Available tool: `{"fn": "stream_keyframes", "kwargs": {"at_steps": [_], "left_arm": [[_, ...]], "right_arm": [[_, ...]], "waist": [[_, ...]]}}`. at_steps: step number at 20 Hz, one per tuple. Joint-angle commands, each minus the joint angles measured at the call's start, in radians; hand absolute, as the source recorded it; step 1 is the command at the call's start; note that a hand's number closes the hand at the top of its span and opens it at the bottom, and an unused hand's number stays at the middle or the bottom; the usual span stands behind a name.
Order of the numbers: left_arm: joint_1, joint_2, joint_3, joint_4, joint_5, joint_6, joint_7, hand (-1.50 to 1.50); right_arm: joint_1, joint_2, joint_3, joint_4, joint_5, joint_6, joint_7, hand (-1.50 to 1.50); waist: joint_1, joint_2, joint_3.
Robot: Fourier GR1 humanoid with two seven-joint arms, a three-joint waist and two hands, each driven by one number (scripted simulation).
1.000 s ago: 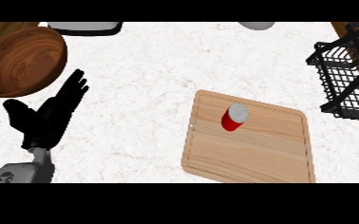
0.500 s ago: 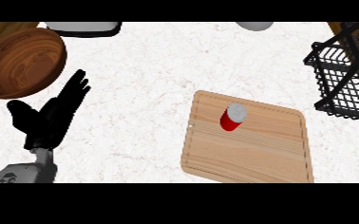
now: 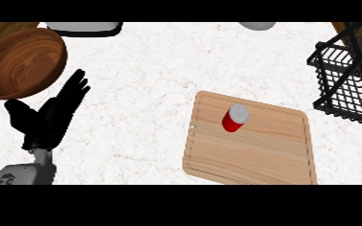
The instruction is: Pick the lemon from the cutting board and place it in the tiered basket
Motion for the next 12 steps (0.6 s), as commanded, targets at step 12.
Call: {"fn": "stream_keyframes", "kwargs": {"at_steps": [12], "left_arm": [[0.005, 0.013, 0.02, -0.016, 0.013, -0.032, -0.016, 0.0]], "right_arm": [[-0.041, -0.22, -0.291, 0.149, -0.293, 0.152, 0.287, -1.5]], "waist": [[0.031, 0.021, 0.006]]}}
